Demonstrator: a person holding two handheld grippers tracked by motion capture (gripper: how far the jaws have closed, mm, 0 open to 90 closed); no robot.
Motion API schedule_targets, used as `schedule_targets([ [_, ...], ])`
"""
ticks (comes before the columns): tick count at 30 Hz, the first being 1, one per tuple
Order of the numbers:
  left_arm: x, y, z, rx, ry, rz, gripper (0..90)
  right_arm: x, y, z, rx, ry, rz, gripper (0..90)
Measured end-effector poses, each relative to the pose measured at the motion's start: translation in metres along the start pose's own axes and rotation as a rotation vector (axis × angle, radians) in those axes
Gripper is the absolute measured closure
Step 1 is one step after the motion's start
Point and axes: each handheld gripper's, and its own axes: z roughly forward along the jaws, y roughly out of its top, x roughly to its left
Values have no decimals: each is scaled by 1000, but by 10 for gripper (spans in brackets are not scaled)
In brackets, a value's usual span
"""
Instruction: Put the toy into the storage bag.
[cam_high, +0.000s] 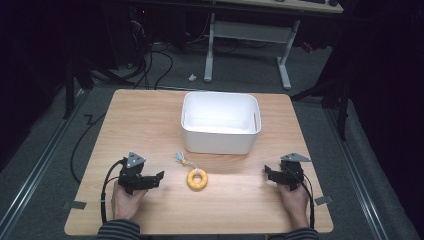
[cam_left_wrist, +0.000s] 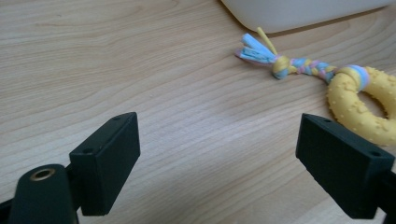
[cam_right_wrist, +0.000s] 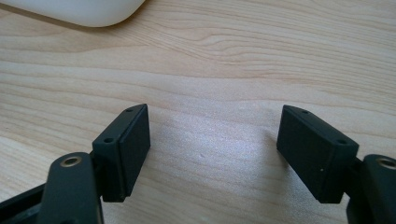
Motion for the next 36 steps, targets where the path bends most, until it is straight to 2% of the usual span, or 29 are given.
schedule_targets([
  [4, -8, 4, 1, 27, 8, 40, 149, 0, 0, 0, 0, 1, 0, 261],
  [12, -24, 12, 3, 50, -29, 90, 138, 0, 0, 0, -1, 0, -3, 261],
  [16, -31, 16, 5, 35, -58, 101, 129, 0, 0, 0, 0, 1, 0, 261],
  [20, -35, 18, 6, 25, -65, 113, 129, 0, 0, 0, -1, 0, -4, 261],
  [31, -50, 28, 15, 61, -107, 135, 128, 0, 0, 0, 0, 0, -1, 261],
  [36, -55, 30, 20, 79, -100, 156, 139, 0, 0, 0, -1, 0, -3, 261],
])
